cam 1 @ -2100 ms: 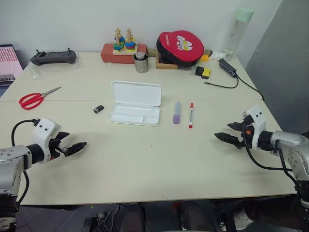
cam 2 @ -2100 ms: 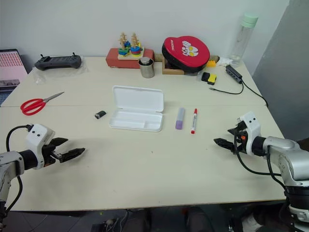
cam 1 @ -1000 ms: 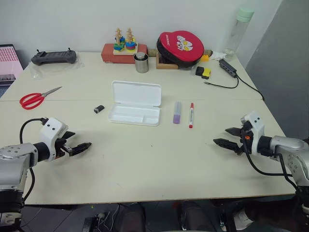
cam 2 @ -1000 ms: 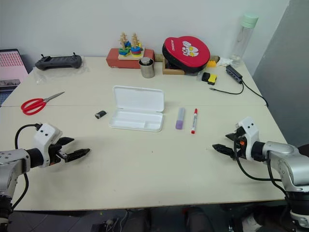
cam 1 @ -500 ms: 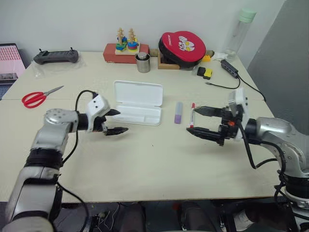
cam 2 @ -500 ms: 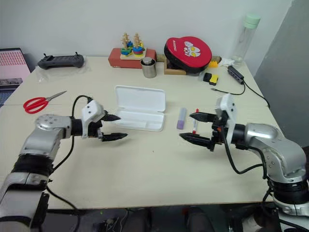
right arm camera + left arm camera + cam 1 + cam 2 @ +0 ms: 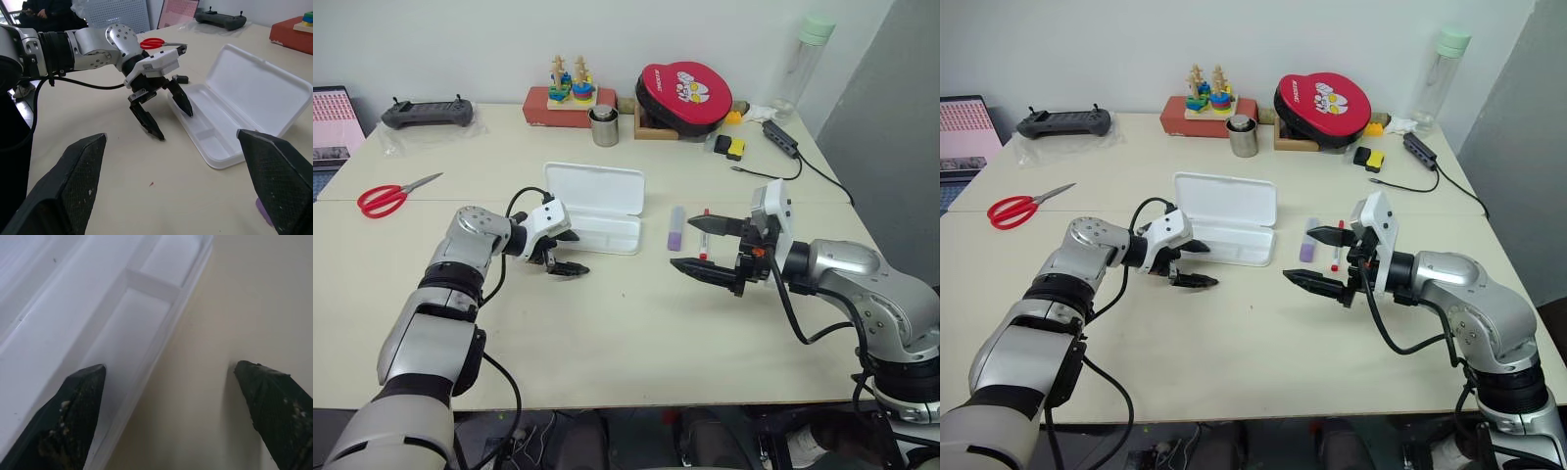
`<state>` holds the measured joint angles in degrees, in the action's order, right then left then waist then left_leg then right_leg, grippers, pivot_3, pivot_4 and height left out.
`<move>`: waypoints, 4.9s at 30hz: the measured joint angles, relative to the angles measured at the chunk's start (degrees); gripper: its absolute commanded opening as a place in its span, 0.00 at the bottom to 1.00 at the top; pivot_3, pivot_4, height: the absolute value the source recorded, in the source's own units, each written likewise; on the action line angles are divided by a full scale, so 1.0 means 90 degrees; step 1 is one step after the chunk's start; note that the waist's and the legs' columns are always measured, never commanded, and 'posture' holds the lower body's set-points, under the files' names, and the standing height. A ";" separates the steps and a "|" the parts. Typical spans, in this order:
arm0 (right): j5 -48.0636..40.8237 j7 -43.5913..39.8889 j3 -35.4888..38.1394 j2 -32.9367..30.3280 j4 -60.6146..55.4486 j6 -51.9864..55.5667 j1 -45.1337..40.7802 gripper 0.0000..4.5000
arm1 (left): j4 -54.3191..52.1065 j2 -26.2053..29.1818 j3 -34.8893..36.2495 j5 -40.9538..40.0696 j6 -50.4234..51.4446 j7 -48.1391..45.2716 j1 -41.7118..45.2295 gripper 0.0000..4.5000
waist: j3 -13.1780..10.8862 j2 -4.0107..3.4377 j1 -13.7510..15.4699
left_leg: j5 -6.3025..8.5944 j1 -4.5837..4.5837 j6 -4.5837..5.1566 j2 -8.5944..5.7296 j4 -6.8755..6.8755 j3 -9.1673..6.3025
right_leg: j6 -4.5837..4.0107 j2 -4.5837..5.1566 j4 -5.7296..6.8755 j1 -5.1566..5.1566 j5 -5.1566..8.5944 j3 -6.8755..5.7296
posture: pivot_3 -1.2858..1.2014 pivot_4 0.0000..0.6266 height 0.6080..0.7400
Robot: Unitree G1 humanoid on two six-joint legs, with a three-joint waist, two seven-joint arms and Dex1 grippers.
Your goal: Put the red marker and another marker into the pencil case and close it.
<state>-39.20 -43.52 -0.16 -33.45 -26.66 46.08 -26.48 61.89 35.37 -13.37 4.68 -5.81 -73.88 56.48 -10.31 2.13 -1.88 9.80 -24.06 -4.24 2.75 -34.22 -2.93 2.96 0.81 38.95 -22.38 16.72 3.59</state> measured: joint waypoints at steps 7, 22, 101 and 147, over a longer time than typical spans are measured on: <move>-0.0062 0.0214 0.0083 0.0035 -0.0089 0.0000 0.0004 1.00 | 0.0420 -0.0290 0.0033 0.0187 -0.0332 0.0273 0.0196 0.51 | 0.0000 0.0000 0.0008 | 0.0000 0.0001 0.0000 0.0000 -0.0018 -0.0001 | 0.0010 0.0000 0.0002 0.0008 -0.0005 0.0000 | 0.52 0.24 1.00; -0.0117 0.0260 0.0119 0.0024 -0.0089 -0.0077 0.0025 1.00 | 0.0464 -0.0387 0.0219 0.0136 -0.0523 0.0259 0.0154 0.01 | 0.0000 0.0000 0.0004 | 0.0000 -0.0003 0.0000 0.0000 -0.0036 0.0000 | 0.0016 0.0000 0.0003 0.0010 -0.0010 0.0004 | 0.52 0.24 1.00; 0.3764 0.4612 -0.0229 0.2638 0.3517 -0.0324 -0.0355 0.07 | -0.8300 -0.1148 0.1027 -0.3115 0.4453 0.3014 -0.2587 1.00 | 0.0003 -0.0004 0.0000 | 0.0000 0.0005 0.0001 0.0000 -0.0051 0.0006 | 0.0027 -0.0001 0.0000 0.0017 -0.0020 0.0021 | 0.52 0.24 1.00; 0.4831 -0.1739 -0.3078 0.2680 0.7241 -0.5694 -0.3047 0.07 | -0.9867 0.0935 0.4034 -0.4470 0.4538 0.2865 -0.6935 1.00 | -0.0009 -0.0009 -0.0137 | 0.0000 0.0028 -0.0003 0.0007 0.0022 0.0006 | -0.0048 0.0006 -0.0003 0.0005 -0.0009 0.0002 | 0.52 0.24 1.00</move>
<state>4.27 -59.17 -27.86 -9.32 38.51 -5.17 -53.90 -26.92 43.79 22.93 -35.55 35.03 -48.10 -5.94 -10.40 2.05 -3.11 9.80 -23.81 -4.28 2.81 -34.01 -2.88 2.52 0.87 38.92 -22.33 16.64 3.61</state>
